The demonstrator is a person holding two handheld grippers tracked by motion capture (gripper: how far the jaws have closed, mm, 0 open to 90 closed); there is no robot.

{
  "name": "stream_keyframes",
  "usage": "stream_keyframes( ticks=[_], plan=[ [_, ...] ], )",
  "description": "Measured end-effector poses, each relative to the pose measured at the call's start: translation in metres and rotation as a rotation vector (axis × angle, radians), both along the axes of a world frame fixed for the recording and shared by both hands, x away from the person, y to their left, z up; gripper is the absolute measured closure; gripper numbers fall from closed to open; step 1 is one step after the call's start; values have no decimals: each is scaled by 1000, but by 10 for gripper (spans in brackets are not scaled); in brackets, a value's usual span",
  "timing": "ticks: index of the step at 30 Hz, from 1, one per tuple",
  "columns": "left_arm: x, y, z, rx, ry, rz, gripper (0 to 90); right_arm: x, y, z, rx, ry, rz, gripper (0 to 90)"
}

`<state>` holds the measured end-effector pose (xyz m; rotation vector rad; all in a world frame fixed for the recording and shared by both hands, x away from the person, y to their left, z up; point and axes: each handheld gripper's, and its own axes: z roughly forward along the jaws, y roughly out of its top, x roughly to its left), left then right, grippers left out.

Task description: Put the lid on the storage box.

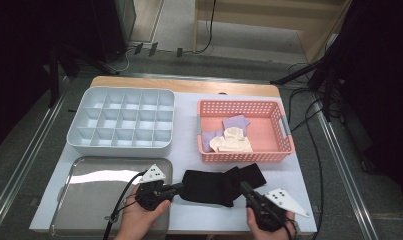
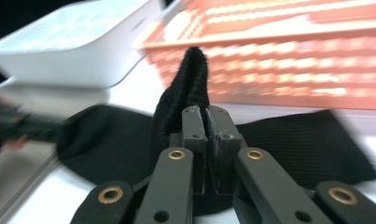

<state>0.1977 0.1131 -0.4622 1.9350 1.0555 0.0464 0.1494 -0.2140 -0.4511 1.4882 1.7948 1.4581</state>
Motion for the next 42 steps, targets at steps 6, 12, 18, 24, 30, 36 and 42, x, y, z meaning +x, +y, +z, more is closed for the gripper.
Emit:
stream_keyframes(
  ticks=[6, 12, 18, 24, 30, 36, 42],
  plan=[
    [2, 3, 1, -8, 3, 1, 888, 4, -40, 1, 37, 10, -87, 871],
    [1, 2, 3, -14, 0, -2, 888, 5, -56, -1, 56, 37, -110, 871],
    [8, 3, 3, -20, -14, 39, 887, 14, -51, -7, 38, 32, -101, 869],
    [14, 2, 0, 7, -13, 53, 890, 28, -56, -20, 35, 78, -116, 881],
    [16, 1, -4, 15, 4, 48, 855, 38, -61, -32, 15, 117, -139, 850],
    [18, 1, -8, 4, 27, 96, 594, 39, -57, -34, 25, 99, -124, 680],
    [16, -5, -9, 23, 38, 53, 841, 45, -42, -41, -86, 129, -91, 823]
  ],
)
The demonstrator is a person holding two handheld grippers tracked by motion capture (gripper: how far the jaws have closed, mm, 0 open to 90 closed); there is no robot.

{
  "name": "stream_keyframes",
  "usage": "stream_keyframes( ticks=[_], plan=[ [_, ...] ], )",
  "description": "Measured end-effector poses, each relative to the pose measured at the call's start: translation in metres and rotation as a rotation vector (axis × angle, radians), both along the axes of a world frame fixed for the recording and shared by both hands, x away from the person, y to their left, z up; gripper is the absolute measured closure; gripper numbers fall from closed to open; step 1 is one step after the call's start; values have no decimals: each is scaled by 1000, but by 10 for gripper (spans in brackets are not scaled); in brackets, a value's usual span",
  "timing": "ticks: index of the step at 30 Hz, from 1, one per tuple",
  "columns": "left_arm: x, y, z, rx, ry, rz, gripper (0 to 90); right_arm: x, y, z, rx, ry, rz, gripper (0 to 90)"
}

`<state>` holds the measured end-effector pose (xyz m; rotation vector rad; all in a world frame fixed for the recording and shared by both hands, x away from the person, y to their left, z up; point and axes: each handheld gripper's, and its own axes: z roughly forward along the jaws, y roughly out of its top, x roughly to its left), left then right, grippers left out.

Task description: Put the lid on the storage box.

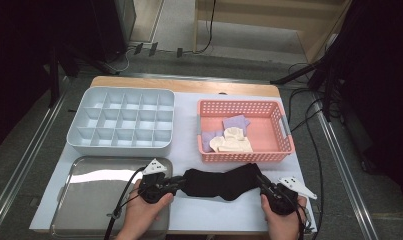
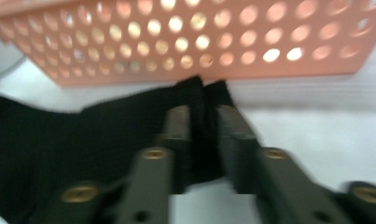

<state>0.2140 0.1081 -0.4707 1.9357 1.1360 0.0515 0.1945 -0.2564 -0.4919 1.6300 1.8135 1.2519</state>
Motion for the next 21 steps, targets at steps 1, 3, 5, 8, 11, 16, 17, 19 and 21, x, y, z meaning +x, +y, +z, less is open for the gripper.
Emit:
stream_keyframes(
  ticks=[1, 3, 5, 8, 11, 16, 17, 19, 21],
  plan=[
    [-1, 0, 1, 8, -5, -7, 867, 0, 0, 0, -9, 7, 2, 848],
    [-1, 0, 1, -3, -11, 1, 877, 0, -2, 2, 5, 7, -4, 861],
    [-1, 2, 2, -6, -17, 7, 874, -3, -6, 6, 18, -8, -23, 863],
    [0, 2, 0, -6, -13, 9, 836, -5, -10, 7, 17, -30, -37, 860],
    [0, 1, 0, -10, -17, 21, 769, -5, -11, 5, 0, -27, -47, 860],
    [2, -1, 0, -15, -15, 24, 600, -3, -12, 2, -22, -23, -55, 849],
    [3, -1, -1, -13, -8, 29, 588, -3, -12, 1, -21, -21, -58, 829],
    [3, -2, -3, -9, 1, 23, 565, -2, -14, 1, -21, -28, -80, 721],
    [4, -4, -4, -9, 11, 15, 563, 0, -15, -1, -3, -21, -96, 599]
  ],
)
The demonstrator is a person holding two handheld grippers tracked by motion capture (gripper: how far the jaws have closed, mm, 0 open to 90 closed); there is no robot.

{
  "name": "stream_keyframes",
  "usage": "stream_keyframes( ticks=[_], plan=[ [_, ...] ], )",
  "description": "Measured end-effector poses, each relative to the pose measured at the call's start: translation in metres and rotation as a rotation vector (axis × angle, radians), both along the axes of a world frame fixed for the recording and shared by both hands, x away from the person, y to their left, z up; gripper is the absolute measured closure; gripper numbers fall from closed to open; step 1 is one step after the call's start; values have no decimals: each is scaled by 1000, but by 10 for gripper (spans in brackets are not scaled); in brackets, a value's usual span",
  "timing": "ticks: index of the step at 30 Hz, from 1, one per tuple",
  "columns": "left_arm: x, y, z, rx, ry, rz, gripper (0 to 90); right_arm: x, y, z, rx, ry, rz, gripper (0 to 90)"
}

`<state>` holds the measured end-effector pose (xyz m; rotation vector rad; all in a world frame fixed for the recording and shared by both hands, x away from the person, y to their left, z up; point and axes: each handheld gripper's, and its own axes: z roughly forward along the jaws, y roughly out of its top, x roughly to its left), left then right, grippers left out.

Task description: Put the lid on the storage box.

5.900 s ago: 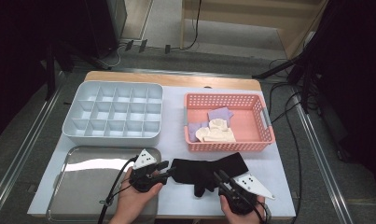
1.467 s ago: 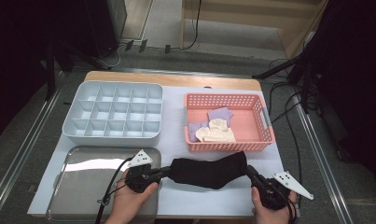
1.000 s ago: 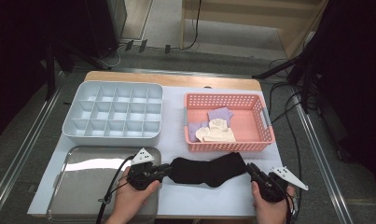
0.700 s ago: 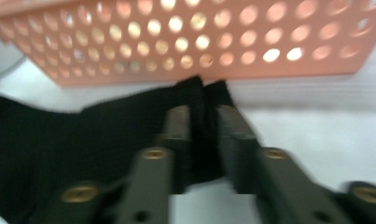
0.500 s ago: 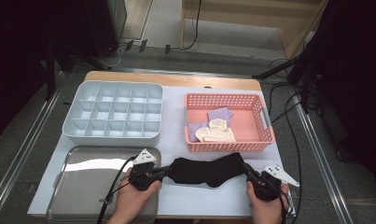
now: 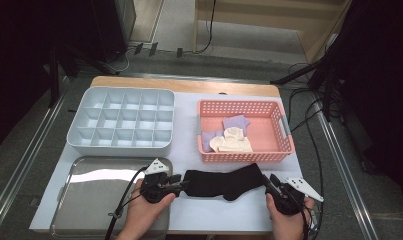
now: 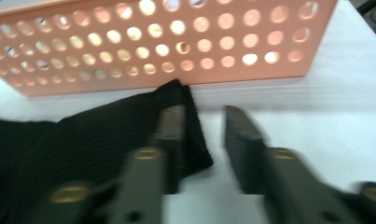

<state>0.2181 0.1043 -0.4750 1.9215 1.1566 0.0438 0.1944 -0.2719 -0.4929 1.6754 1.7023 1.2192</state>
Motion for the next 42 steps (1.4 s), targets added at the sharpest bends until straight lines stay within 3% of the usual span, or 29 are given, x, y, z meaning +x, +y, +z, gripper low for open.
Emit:
stream_keyframes(
  ticks=[2, 6, 10, 12, 15, 19, 25, 30, 32, 36, 38, 42],
  plan=[
    [0, -4, -2, 20, 1, -9, 600, 3, -1, -2, 24, 32, 18, 565],
    [-2, -10, -4, 43, 15, -38, 683, 7, 0, -3, 36, 90, 50, 580],
    [-3, -9, -2, 30, 22, -61, 805, 7, 4, -3, 27, 116, 91, 753],
    [-5, -6, 1, 13, 15, -70, 854, 6, 3, -3, 44, 117, 97, 782],
    [-7, -2, 7, -11, 12, -78, 866, 0, -4, 7, 72, 106, 93, 797],
    [-9, -3, 4, 14, 12, -79, 869, -11, -15, 17, 79, 83, 82, 807],
    [-10, -10, -2, 47, -2, -48, 857, -5, -14, 1, 62, 124, 70, 806],
    [-8, -5, 1, 12, -16, -18, 684, -7, -13, 5, 104, 76, 77, 792],
    [-8, -4, 1, 9, -12, -25, 704, -10, -11, 10, 114, 54, 78, 790],
    [-9, -6, 0, 13, -5, -37, 837, -15, 0, 20, 128, 9, 101, 789],
    [-9, -7, 0, 5, -4, -34, 839, -17, 8, 25, 123, -7, 118, 789],
    [-8, -5, 2, -12, -7, -31, 753, -22, 22, 33, 117, -43, 154, 789]
  ],
)
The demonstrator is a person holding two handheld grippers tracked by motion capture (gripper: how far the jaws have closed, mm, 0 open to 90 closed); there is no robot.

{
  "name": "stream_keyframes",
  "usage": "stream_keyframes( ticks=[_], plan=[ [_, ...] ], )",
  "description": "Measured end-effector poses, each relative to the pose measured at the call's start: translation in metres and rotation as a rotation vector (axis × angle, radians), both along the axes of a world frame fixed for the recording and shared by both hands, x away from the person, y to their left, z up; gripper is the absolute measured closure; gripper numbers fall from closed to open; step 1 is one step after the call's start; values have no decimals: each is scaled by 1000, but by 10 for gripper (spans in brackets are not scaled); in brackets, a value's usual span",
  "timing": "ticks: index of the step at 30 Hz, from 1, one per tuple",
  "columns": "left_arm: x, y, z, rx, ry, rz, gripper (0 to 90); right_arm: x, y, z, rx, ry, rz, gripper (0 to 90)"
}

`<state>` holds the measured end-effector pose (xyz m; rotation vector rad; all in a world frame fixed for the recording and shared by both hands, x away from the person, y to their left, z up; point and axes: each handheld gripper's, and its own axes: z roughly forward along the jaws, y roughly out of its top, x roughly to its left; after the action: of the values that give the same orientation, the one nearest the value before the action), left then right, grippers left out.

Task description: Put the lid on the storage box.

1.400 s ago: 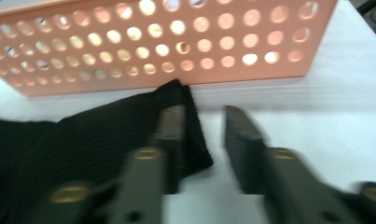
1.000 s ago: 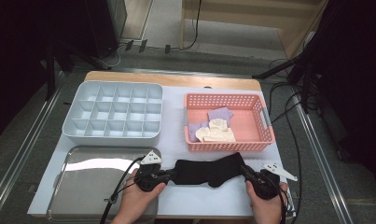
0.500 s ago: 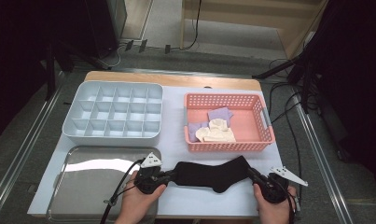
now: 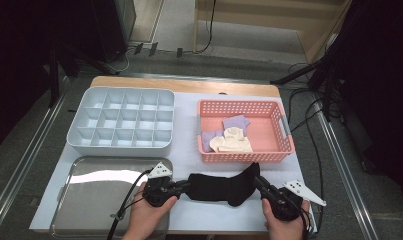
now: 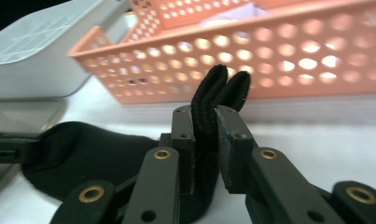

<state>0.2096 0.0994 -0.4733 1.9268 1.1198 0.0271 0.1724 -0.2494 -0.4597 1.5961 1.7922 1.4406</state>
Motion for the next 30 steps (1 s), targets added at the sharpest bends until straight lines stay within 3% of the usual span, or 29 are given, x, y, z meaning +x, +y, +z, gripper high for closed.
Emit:
stream_keyframes(
  ticks=[3, 7, 11, 16, 18, 20, 22, 24, 26, 27, 30],
  plan=[
    [0, 2, 3, -8, -16, 16, 662, -2, 8, 4, -15, -17, 13, 789],
    [-1, 5, 5, -8, -31, 27, 709, 1, -1, 2, -18, -9, -21, 790],
    [-1, 5, 7, -13, -33, 22, 761, 6, -18, -9, -21, 36, -73, 789],
    [-3, 2, 8, -10, -35, 7, 793, 12, -25, -25, -53, 106, -90, 768],
    [-4, 2, 8, -11, -35, 6, 803, 14, -26, -29, -75, 118, -99, 704],
    [-4, 2, 9, -17, -38, 8, 816, 15, -28, -30, -82, 100, -123, 603],
    [-5, 2, 10, -15, -40, 7, 838, 16, -29, -30, -63, 94, -133, 524],
    [-6, 1, 11, -17, -42, 5, 856, 20, -27, -33, -58, 119, -113, 496],
    [-7, -1, 12, -14, -42, -1, 866, 22, -22, -37, -79, 144, -97, 509],
    [-7, -2, 13, -6, -45, -3, 872, 22, -21, -37, -104, 150, -96, 557],
    [-10, -6, 17, -12, -47, -18, 889, 23, -21, -37, -98, 158, -87, 707]
  ],
)
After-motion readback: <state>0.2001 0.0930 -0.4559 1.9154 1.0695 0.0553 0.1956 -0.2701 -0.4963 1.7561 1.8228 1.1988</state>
